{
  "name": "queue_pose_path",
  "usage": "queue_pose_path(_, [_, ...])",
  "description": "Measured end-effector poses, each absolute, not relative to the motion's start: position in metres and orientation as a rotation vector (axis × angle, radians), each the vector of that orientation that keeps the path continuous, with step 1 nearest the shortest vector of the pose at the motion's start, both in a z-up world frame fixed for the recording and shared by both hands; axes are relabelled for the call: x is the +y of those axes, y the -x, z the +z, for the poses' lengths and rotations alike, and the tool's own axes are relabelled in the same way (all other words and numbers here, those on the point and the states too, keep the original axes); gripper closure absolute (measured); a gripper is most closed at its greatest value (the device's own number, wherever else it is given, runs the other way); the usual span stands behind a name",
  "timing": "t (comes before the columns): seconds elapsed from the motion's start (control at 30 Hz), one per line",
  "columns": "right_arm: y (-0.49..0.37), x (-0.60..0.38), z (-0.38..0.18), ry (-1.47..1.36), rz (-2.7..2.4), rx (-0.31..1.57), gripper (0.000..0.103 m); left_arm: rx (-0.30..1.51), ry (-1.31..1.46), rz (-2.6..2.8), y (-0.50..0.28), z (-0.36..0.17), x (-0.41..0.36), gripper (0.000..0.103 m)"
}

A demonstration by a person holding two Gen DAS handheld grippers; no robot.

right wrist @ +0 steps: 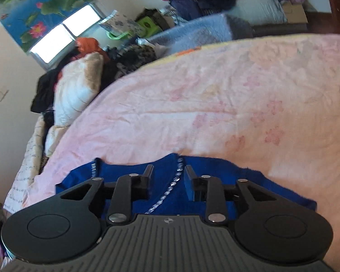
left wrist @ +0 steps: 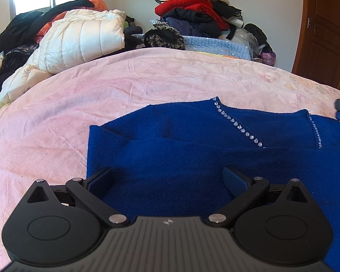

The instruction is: Fold small clothes

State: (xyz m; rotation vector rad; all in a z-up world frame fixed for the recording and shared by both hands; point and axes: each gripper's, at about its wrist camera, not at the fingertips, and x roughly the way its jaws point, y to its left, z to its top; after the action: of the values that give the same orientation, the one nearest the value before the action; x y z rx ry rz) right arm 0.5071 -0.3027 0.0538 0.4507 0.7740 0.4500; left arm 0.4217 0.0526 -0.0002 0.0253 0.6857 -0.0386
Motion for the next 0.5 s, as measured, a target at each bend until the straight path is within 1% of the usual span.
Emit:
queue_pose_path(0.03, [-0.488, -0.301, 0.055, -0.446, 0.485, 0.778, 0.055, 0.685, -0.026, -0.037, -0.421, 0.000, 0.052, 0.000])
queue_pose_path(0.07, [-0.471, -0.299, 0.054, -0.424, 0.504, 0.794, 0.052, 0.685, -0.029, -0.035, -0.421, 0.000, 0.051, 0.000])
queue_pose_path(0.2, [-0.426, -0.295, 0.037, -0.272, 0.456, 0.889, 0.053, 0.679, -0.078, -0.006, -0.417, 0.004, 0.046, 0.000])
queue_pose_path(0.23, [-0.420, -0.296, 0.030, -0.238, 0.438, 0.909, 0.057, 0.681, -0.088, -0.004, -0.415, 0.005, 0.045, 0.000])
queue_pose_path(0.27, [-0.415, -0.300, 0.027, -0.236, 0.451, 0.881, 0.059, 0.682, -0.097, -0.013, -0.414, 0.004, 0.045, 0.000])
queue_pose_path(0.4, [-0.414, -0.302, 0.025, -0.271, 0.439, 0.881, 0.059, 0.709, -0.017, -0.011, -0.424, 0.001, 0.057, 0.000])
queue_pose_path(0.47, [-0.414, -0.296, 0.029, -0.265, 0.404, 0.887, 0.058, 0.722, -0.038, 0.006, -0.425, 0.006, 0.054, 0.000])
queue_pose_path(0.5, [-0.410, -0.295, 0.033, -0.280, 0.374, 0.885, 0.056, 0.722, -0.054, 0.036, -0.422, 0.011, 0.053, 0.000])
